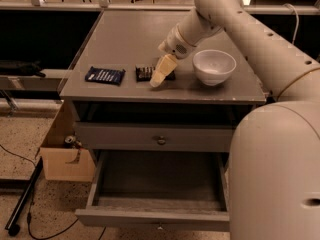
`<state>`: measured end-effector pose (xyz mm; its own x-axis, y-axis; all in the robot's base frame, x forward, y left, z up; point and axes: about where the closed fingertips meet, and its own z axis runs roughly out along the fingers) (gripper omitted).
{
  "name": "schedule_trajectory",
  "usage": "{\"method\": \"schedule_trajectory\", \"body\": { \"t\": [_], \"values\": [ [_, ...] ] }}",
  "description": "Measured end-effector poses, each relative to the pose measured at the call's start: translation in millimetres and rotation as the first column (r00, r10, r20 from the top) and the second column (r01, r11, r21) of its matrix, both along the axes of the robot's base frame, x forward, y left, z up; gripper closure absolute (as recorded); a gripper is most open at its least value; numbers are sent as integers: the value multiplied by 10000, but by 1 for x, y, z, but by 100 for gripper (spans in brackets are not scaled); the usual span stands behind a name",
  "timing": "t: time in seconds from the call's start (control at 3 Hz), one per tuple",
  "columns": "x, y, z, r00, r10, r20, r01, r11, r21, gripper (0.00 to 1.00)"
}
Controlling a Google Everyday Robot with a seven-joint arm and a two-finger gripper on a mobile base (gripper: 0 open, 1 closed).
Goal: Place rxbar chocolate into middle drawer
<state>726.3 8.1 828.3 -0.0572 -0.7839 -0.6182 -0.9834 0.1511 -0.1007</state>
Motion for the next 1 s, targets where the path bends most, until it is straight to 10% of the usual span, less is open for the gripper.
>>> {"method": "schedule_trajectory", "body": {
  "t": [1.0],
  "values": [
    [0,0,0,10000,1,-1,-1,10000,0,75]
  ]
}}
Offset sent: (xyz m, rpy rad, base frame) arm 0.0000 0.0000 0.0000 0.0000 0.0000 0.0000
